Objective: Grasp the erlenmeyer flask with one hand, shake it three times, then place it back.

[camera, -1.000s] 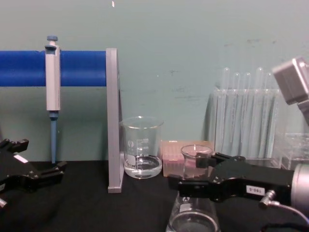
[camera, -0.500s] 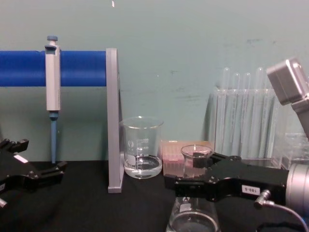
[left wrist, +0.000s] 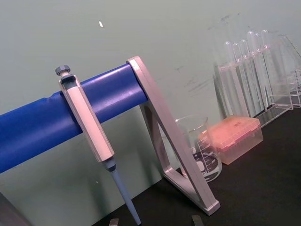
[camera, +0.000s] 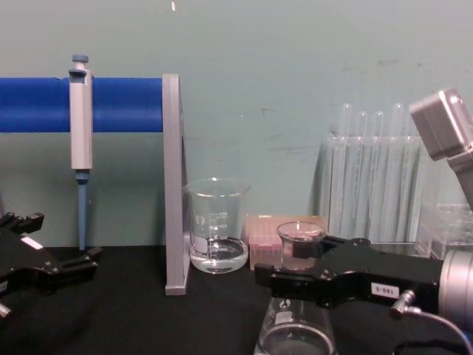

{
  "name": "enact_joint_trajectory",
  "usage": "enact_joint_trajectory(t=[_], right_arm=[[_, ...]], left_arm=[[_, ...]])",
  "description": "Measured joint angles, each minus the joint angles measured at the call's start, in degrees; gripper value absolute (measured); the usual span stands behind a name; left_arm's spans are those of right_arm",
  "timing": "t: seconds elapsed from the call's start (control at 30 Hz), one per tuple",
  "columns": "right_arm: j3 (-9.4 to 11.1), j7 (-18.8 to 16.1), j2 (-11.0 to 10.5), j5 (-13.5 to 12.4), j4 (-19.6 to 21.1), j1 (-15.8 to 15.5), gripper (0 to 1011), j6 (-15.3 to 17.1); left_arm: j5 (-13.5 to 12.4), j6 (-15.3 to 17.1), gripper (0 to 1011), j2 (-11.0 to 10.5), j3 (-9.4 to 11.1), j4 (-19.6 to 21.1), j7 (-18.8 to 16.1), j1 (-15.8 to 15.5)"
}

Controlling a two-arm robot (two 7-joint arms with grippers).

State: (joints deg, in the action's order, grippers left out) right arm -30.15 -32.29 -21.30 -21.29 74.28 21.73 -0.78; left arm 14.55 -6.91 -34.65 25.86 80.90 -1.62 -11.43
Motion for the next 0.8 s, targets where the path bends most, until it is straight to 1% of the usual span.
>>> enact_joint_trajectory(t=[0.03,0.13,0.17,0.43,0.73,0.8], right_arm=[[0.0,0.0,0.0,0.0,0.0,0.0,794,0.0],[0.0,0.0,0.0,0.0,0.0,0.0,737,0.0],[0.0,0.0,0.0,0.0,0.0,0.0,681,0.0],[0.0,0.0,0.0,-0.1,0.0,0.0,451,0.0],[0.0,0.0,0.0,-0.1,0.0,0.0,449,0.0],[0.3,0.1,0.0,-0.4,0.1,-0.2,449,0.1]], left_arm=[[0.0,0.0,1001,0.0,0.0,0.0,0.0,0.0],[0.0,0.0,1001,0.0,0.0,0.0,0.0,0.0],[0.0,0.0,1001,0.0,0.0,0.0,0.0,0.0],[0.0,0.0,1001,0.0,0.0,0.0,0.0,0.0],[0.0,0.0,1001,0.0,0.0,0.0,0.0,0.0],[0.0,0.0,1001,0.0,0.0,0.0,0.0,0.0]])
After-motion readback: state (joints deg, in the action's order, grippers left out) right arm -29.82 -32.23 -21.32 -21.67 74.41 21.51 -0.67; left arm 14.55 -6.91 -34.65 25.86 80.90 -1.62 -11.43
